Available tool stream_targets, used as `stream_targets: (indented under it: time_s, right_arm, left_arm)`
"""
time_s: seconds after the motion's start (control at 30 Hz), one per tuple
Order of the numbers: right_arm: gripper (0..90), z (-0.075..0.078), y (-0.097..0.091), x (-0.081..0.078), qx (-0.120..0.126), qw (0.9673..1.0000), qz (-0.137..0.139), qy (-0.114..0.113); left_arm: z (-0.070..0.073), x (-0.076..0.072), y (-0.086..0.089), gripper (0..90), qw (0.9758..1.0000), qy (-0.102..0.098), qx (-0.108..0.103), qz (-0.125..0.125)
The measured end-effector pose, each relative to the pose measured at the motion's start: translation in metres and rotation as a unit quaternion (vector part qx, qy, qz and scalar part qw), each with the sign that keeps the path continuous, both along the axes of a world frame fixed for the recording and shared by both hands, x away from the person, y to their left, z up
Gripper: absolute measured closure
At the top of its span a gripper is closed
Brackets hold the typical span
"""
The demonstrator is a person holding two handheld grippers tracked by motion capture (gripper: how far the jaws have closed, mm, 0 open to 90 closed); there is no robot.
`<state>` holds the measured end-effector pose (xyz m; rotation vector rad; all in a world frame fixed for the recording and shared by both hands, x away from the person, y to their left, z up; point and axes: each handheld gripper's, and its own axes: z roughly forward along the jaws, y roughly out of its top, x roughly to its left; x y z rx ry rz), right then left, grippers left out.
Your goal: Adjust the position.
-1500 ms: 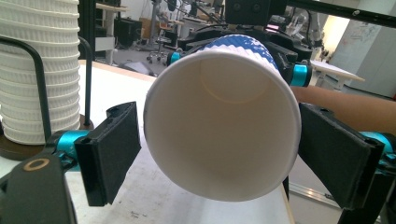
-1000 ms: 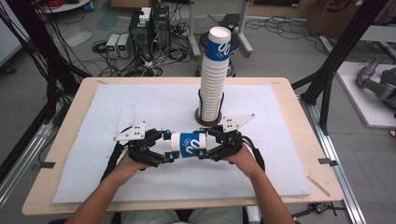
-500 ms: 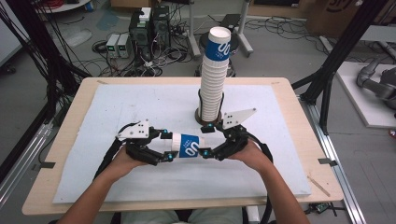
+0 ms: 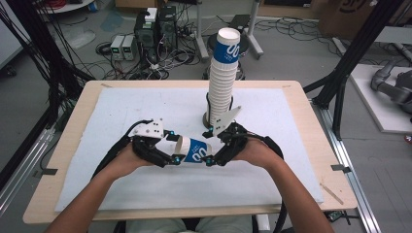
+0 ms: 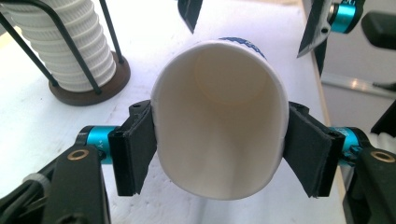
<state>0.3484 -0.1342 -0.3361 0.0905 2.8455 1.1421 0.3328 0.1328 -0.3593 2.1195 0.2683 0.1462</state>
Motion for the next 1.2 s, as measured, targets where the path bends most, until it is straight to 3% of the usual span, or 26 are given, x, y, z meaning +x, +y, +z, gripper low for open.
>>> stream_targets:
  time_s: [0.27,0.43,0.87,1.0,1.1,1.2]
  right_arm:
    - [18.7,-0.004,0.016,0.005,-0.031,0.9994,0.015,0.004]
    - [25.3,-0.006,0.021,0.006,-0.042,0.9988,0.025,0.009]
    - [32.2,-0.011,0.03,0.007,-0.076,0.9959,0.04,0.029]
    - [33.8,-0.011,0.03,0.007,-0.08,0.9959,0.031,0.029]
    - [33.6,-0.01,0.027,0.008,-0.074,0.9963,0.024,0.035]
    - [33.5,-0.011,0.02,0.009,-0.054,0.9977,0.016,0.037]
  left_arm:
    - [0.006,0.002,-0.008,30.6,0.9994,0.001,0.03,-0.018]
    - [0.005,0.002,-0.011,30.6,0.999,0.005,0.037,-0.026]
    - [0.006,0.003,-0.018,31.1,0.9977,0.008,0.054,-0.04]
    - [0.006,0.003,-0.018,31.4,0.9981,0.007,0.048,-0.036]
    - [0.004,0.003,-0.016,28.2,0.9992,0.005,0.026,-0.029]
    - [0.001,0.002,-0.01,24.2,0.9999,0.005,-0.002,-0.013]
